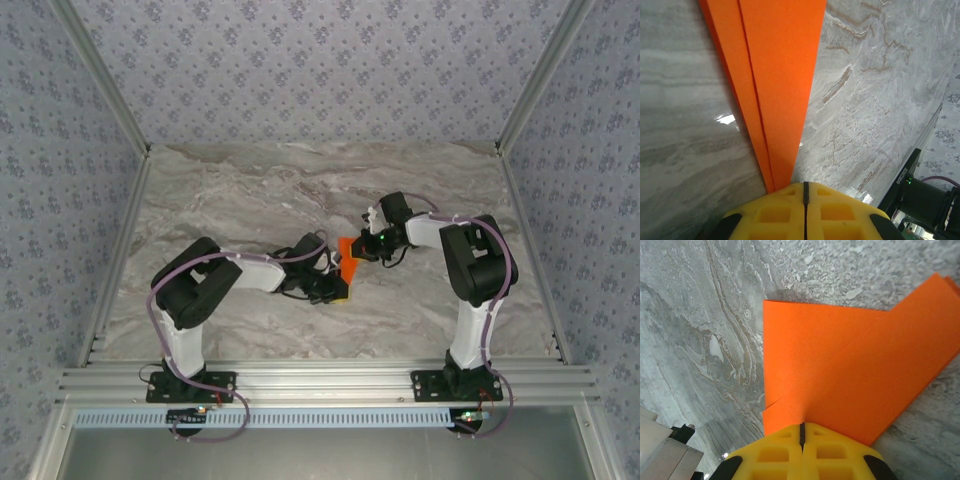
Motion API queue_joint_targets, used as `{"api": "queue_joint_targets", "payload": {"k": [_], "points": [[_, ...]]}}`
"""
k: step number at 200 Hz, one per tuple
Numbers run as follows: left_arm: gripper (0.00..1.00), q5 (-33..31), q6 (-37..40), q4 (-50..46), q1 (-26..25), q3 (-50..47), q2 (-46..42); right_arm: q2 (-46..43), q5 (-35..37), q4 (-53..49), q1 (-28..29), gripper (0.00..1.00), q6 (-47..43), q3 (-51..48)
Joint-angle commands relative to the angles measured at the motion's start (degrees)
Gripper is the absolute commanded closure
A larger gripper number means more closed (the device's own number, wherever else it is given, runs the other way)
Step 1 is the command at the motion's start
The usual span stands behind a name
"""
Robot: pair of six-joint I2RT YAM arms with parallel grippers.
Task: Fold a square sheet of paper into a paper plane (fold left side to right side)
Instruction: Fold the wing for the fifth time at the center of the table.
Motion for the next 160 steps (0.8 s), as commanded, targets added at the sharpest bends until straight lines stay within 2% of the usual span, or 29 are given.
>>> {"api": "queue_joint_targets", "payload": {"k": [1, 44, 69, 97, 113, 132, 160], "points": [[0.95, 0.04, 0.61, -4.94, -1.40, -2.91, 0.61, 1.68, 4.65, -4.80, 0.13, 1.00, -1.12, 0.03], [0.96, 0.00, -0.57, -2.26, -2.35, -6.34, -2.20, 1.09, 1.88, -2.56, -0.15, 1.00, -0.86, -0.02], [0.94, -0.25, -0.18, 0.82, -2.55, -8.36, -7.52, -0.65, -0.04, -1.06, -0.35, 1.00, -0.69, 1.18], [0.90, -3.46, 4.60, -2.90, -2.48, -8.36, -14.72, -5.27, 2.14, -0.59, -1.10, 0.79, -0.65, 2.64], [0.79, -5.97, 7.26, -6.21, -2.04, -8.11, -18.67, -8.61, 4.88, -2.59, -1.14, 0.67, -1.20, 3.58], [0.65, -10.48, 9.93, -9.58, -1.35, -8.27, -23.59, -13.28, 10.39, -7.13, -0.59, 0.59, -2.22, 4.08], [0.45, -21.81, 11.52, -14.91, -0.14, -8.96, -30.73, -18.47, 21.24, -14.76, 3.17, 0.51, -1.41, 3.57]]}}
